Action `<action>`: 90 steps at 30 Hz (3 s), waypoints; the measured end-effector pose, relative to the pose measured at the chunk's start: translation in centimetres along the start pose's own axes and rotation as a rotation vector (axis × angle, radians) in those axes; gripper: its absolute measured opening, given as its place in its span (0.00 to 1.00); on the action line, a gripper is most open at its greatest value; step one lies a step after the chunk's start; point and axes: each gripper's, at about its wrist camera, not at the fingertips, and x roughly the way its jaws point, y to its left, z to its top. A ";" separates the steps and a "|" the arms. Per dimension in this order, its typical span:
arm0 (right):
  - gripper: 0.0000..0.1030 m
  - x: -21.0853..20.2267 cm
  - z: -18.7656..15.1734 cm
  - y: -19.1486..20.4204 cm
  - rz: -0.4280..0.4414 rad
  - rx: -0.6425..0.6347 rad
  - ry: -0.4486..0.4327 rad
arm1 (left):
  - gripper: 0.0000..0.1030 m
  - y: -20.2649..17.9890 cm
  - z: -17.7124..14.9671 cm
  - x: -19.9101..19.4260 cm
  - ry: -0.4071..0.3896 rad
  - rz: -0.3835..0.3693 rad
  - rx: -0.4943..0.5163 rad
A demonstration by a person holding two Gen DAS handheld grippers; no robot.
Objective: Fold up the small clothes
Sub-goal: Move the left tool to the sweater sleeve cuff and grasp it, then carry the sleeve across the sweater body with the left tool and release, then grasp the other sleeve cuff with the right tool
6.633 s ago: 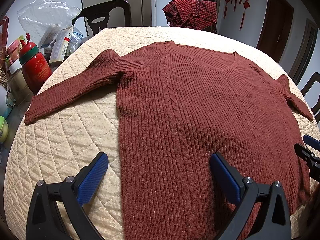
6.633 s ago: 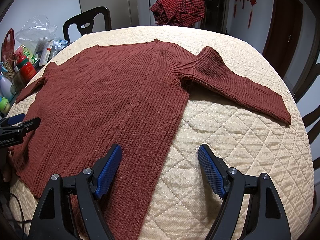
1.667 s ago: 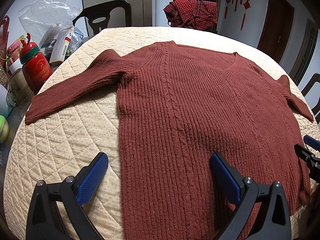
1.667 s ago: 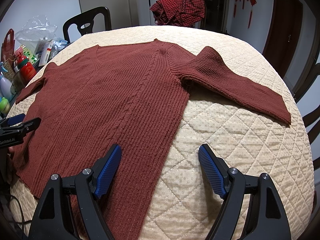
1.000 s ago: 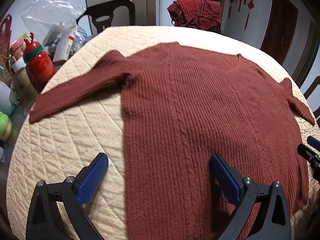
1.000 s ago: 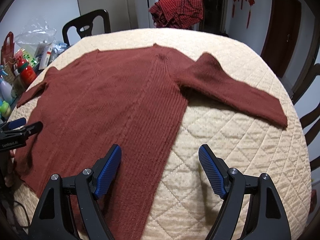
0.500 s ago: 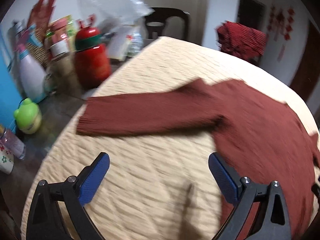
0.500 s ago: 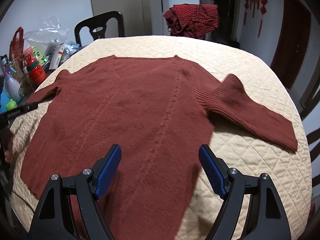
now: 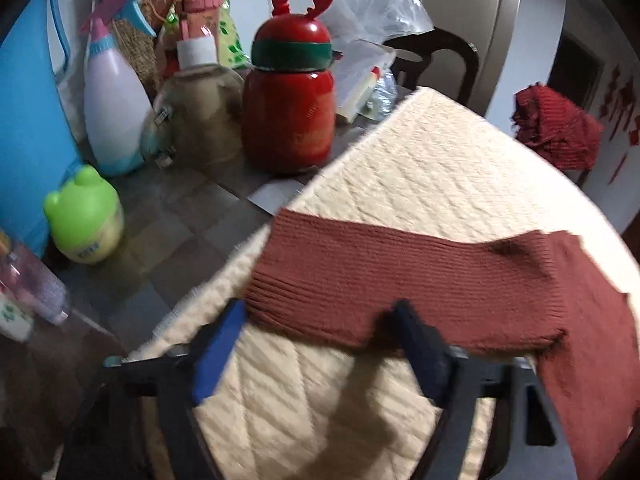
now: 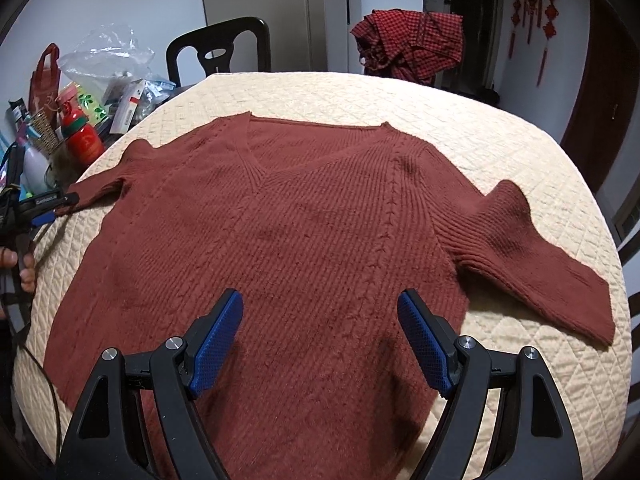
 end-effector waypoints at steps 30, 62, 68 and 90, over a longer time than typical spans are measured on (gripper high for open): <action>0.77 -1.8 -0.5 -3.4 0.022 0.137 -0.033 | 0.40 -22.1 -1.5 -7.3 0.032 -0.807 0.470; 0.04 8.3 8.1 -2.1 0.256 0.152 0.075 | 0.09 -14.2 1.9 1.1 0.031 -0.481 0.308; 0.08 6.7 6.5 -3.0 0.229 0.168 0.087 | 0.09 -14.8 1.1 -2.2 -0.009 -0.544 0.367; 0.43 -1.9 -2.5 -7.4 0.165 0.291 -0.012 | 0.46 -16.4 -7.2 -8.7 0.025 -0.551 0.508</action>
